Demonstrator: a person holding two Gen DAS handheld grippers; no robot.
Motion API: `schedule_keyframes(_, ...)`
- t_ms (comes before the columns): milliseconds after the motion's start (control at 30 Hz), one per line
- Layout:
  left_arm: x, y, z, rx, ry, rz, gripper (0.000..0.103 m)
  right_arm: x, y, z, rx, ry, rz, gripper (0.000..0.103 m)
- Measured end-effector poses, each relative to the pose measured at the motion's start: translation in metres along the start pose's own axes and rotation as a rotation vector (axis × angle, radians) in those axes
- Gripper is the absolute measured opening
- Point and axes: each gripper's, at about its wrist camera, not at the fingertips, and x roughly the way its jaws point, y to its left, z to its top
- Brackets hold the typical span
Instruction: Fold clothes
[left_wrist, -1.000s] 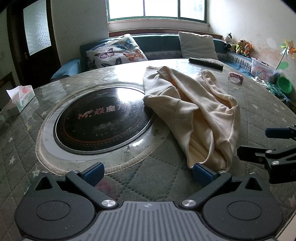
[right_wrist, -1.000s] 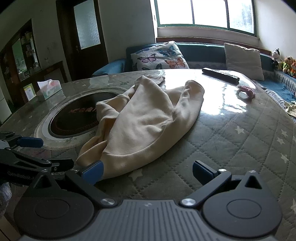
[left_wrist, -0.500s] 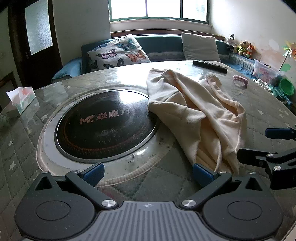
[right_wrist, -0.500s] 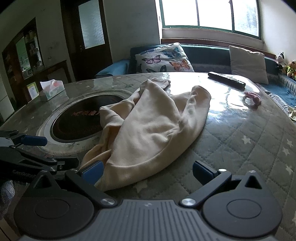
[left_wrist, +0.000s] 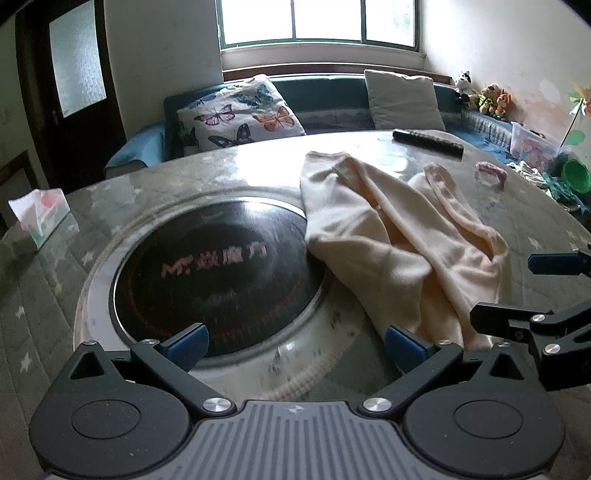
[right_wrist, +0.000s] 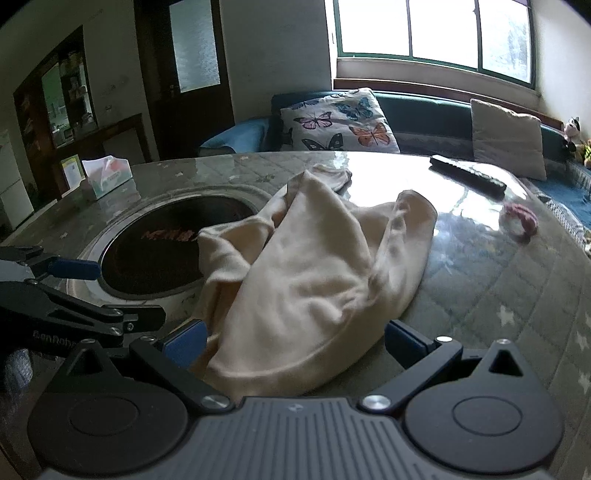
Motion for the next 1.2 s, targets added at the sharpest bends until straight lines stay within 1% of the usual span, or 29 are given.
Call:
schedule_keyframes(133,0.006,0.004,0.015,0.013,-0.021,0.009,0.103,0.009,-0.009,0.018,0.008,-0.011,-0.006,0.103)
schedule_keyframes(233,0.012,0.008,0.026,0.004,-0.028,-0.006,0.103,0.022,-0.017,0.036,0.011,-0.022,-0.016,0.101)
schedule_keyframes(367,0.023,0.014,0.040,-0.016,-0.032,-0.029,0.101,0.044,-0.025,0.057,0.013,-0.018,-0.016,0.094)
schedule_keyframes(567,0.040,0.025,0.060,-0.054,-0.028,-0.071,0.092,0.082,-0.032,0.085,0.022,-0.005,0.013,0.085)
schedule_keyframes(633,0.049,0.028,0.066,-0.076,-0.012,-0.095,0.092,0.093,-0.032,0.094,0.010,-0.005,0.020,0.082)
schedule_keyframes(700,0.058,0.029,0.071,-0.080,-0.006,-0.116,0.091,0.105,-0.033,0.099,0.001,0.002,0.024,0.073)
schedule_keyframes(733,0.062,0.030,0.074,-0.081,-0.003,-0.127,0.091,0.112,-0.034,0.101,0.000,0.011,0.028,0.072)
schedule_keyframes(833,0.078,0.030,0.080,-0.083,0.020,-0.150,0.091,0.129,-0.040,0.106,0.005,0.037,0.044,0.063)
schedule_keyframes(900,0.089,0.032,0.082,-0.098,0.048,-0.164,0.084,0.135,-0.045,0.107,0.016,0.048,0.056,0.045)
schedule_keyframes(933,0.094,0.032,0.082,-0.107,0.061,-0.175,0.083,0.133,-0.048,0.106,0.023,0.045,0.061,0.039)
schedule_keyframes(967,0.098,0.033,0.082,-0.114,0.074,-0.194,0.080,0.132,-0.050,0.106,0.031,0.043,0.066,0.027)
schedule_keyframes(1000,0.101,0.034,0.082,-0.122,0.084,-0.214,0.075,0.131,-0.053,0.106,0.039,0.040,0.071,0.016)
schedule_keyframes(1033,0.103,0.034,0.082,-0.129,0.093,-0.232,0.073,0.129,-0.055,0.105,0.047,0.038,0.077,0.012)
schedule_keyframes(1067,0.105,0.034,0.081,-0.136,0.100,-0.254,0.070,0.128,-0.058,0.105,0.054,0.035,0.082,0.007)
schedule_keyframes(1100,0.106,0.035,0.080,-0.144,0.107,-0.278,0.065,0.127,-0.060,0.105,0.062,0.033,0.087,0.005)
schedule_keyframes(1133,0.106,0.036,0.080,-0.152,0.111,-0.297,0.063,0.125,-0.063,0.105,0.070,0.030,0.092,0.005)
schedule_keyframes(1167,0.106,0.036,0.079,-0.162,0.113,-0.314,0.056,0.121,-0.065,0.104,0.074,0.021,0.092,0.004)
schedule_keyframes(1200,0.105,0.037,0.079,-0.171,0.116,-0.331,0.047,0.115,-0.067,0.104,0.076,0.008,0.090,0.004)
